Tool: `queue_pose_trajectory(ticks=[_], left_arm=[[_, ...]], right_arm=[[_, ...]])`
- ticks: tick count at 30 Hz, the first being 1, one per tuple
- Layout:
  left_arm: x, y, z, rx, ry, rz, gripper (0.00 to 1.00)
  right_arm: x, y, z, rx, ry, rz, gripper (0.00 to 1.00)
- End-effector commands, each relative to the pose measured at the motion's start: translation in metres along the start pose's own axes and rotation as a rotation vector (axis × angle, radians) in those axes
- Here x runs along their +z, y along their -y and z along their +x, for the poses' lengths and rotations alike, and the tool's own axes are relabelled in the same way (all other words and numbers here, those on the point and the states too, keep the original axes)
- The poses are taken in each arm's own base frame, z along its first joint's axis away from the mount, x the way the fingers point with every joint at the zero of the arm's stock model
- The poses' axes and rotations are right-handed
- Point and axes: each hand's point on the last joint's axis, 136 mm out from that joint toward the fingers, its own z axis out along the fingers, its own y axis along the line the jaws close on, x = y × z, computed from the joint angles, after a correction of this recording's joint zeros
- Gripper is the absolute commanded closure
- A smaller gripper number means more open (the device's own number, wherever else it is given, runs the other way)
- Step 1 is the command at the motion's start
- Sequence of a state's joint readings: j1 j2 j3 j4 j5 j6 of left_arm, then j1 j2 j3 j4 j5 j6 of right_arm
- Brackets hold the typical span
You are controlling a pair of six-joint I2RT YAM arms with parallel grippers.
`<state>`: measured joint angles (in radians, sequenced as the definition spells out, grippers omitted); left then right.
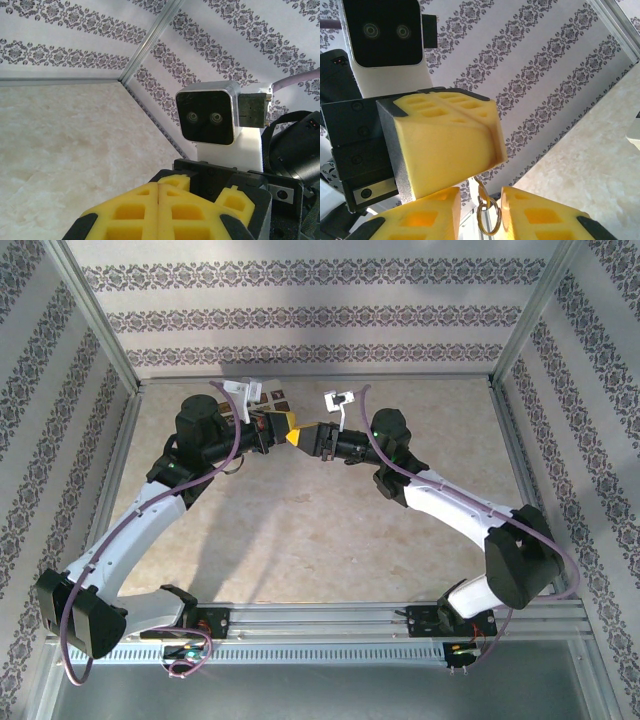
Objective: Unlock the padlock with the key
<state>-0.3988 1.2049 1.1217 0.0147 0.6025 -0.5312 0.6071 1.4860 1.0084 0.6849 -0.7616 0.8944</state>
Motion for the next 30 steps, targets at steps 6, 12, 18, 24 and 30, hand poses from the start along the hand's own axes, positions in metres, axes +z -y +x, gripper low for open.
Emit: queue_pose_trajectory(ticks=[6,12,18,24,30], left_arm=[[-0.006,0.014,-0.005,0.022,0.027,0.045,1.0],[-0.007,0.014,-0.005,0.024,0.031,0.045,1.0],[-0.013,0.014,-0.014,0.034,0.068,0.019,0.79],[-0.03,-0.009,-0.032,0.02,0.141,-0.122,0.41],[-0.038,-0.067,-0.03,0.002,0.104,-0.367,0.29]], right_arm=[[0.004,-0.016,-0.007,-0.032,0.011,-0.048,0.81],[0.001,-0.015,-0.006,-0.031,0.011,-0.042,0.95],[-0.004,-0.01,-0.002,-0.032,0.01,-0.012,1.0],[-0.016,0.003,0.005,-0.047,0.011,0.066,1.0],[-0.036,0.022,0.018,-0.093,-0.009,0.214,1.0]])
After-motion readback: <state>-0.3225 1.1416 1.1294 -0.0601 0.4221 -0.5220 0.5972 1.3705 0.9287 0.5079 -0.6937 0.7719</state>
